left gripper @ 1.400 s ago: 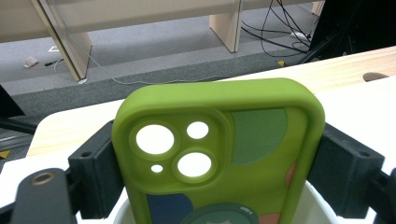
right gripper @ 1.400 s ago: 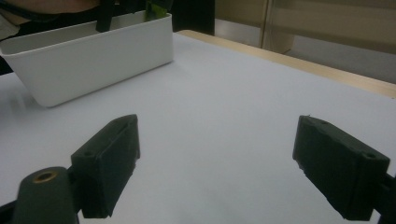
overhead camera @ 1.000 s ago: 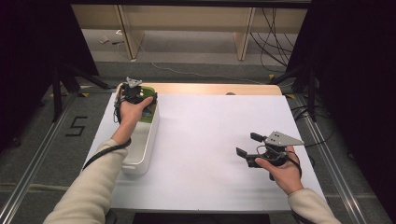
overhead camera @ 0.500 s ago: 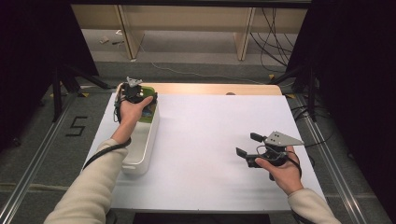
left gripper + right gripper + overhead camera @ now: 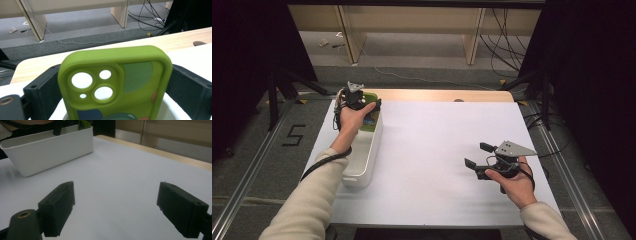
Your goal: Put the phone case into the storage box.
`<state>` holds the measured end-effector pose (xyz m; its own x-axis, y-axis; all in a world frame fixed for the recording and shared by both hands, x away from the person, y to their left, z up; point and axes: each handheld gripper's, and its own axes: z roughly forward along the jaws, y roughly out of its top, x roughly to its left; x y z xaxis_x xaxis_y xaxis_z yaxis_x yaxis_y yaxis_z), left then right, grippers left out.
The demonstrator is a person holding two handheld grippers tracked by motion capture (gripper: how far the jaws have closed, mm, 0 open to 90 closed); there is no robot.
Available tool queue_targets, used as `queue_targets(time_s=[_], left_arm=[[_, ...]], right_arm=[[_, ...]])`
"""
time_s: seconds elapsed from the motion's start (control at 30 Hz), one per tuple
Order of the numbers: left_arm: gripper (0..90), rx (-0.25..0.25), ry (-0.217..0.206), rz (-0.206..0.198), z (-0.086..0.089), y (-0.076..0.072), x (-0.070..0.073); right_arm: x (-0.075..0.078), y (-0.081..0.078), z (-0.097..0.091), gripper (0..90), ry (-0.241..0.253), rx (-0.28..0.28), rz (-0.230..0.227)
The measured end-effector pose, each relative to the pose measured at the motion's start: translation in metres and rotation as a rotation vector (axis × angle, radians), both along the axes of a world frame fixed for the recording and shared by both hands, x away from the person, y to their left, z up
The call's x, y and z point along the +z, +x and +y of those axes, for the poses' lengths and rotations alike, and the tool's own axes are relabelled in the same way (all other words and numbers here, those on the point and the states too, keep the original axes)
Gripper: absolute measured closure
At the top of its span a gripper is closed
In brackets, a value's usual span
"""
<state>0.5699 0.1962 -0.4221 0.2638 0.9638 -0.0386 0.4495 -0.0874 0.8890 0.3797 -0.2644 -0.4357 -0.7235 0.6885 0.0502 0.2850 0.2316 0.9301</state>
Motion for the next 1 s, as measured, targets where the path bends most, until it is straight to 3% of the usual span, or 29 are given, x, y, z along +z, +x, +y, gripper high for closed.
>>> queue_targets(time_s=[0.7,1.0], left_arm=[[0.9,-0.006,0.003,-0.057,-0.005,-0.005,0.015],[1.0,0.006,0.006,-0.055,-0.003,-0.013,0.020]], right_arm=[[0.000,0.000,0.000,15.8,-0.001,0.003,0.001],[0.001,-0.001,0.000,15.8,-0.002,0.000,0.004]])
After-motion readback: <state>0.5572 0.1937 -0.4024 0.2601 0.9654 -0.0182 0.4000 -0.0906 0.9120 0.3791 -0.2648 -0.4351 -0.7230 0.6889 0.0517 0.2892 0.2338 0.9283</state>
